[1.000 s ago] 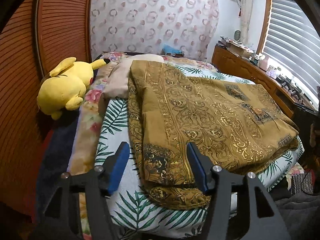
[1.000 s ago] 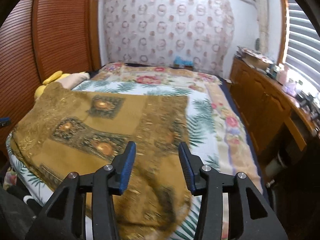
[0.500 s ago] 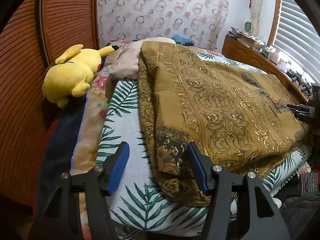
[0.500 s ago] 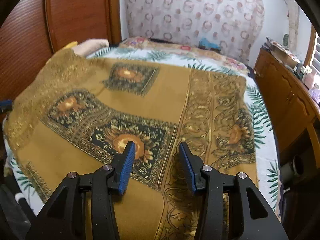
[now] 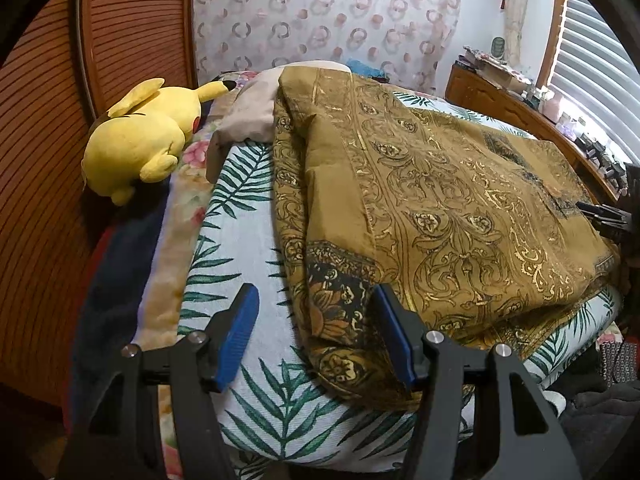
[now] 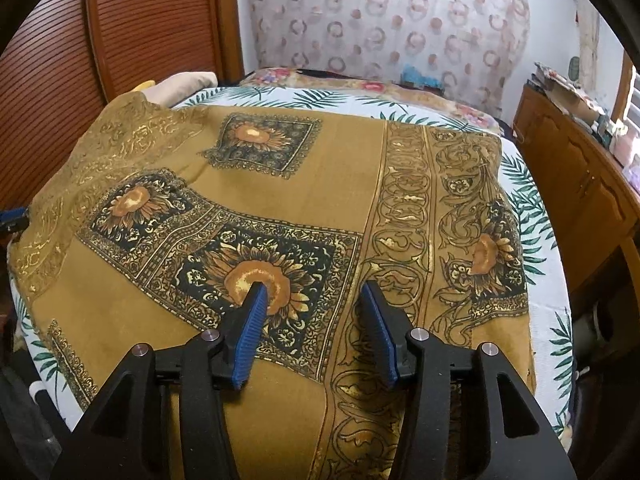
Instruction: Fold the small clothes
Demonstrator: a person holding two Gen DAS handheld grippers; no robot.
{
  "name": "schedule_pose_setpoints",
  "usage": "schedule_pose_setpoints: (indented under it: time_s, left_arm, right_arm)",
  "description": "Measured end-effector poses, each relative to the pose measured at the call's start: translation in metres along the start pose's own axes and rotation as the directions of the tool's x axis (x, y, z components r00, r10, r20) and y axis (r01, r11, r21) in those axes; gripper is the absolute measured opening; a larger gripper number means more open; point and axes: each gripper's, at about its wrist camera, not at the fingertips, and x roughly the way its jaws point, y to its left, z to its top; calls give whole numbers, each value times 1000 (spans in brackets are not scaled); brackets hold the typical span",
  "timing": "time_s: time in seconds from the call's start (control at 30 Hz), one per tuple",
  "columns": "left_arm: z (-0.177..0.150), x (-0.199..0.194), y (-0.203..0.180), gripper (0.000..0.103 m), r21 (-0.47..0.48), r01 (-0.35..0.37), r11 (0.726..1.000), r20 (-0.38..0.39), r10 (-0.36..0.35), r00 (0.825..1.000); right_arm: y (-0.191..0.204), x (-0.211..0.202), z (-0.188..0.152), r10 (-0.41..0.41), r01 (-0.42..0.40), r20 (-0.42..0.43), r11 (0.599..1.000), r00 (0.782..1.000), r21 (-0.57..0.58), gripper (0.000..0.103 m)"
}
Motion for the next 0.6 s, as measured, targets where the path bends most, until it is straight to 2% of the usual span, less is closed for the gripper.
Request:
schedule_pose_setpoints:
  time_s: [0.27, 0.43, 0.6]
  left_arm:
    - [-6, 0, 0, 59, -20, 7, 1000, 8, -7, 1000]
    - [-9, -2, 1, 58, -43, 71, 997, 27, -70, 997]
    - [-7, -1, 2, 41, -66, 102, 993, 48, -99, 994]
  right_arm:
    - [-4, -1, 1, 19, -19, 8, 1000, 1000, 19, 51]
    - [-5, -1, 1, 15, -15, 8, 1000, 1000, 18, 51]
    - [-5, -1, 1, 14, -15, 9, 1000, 1000, 17, 51]
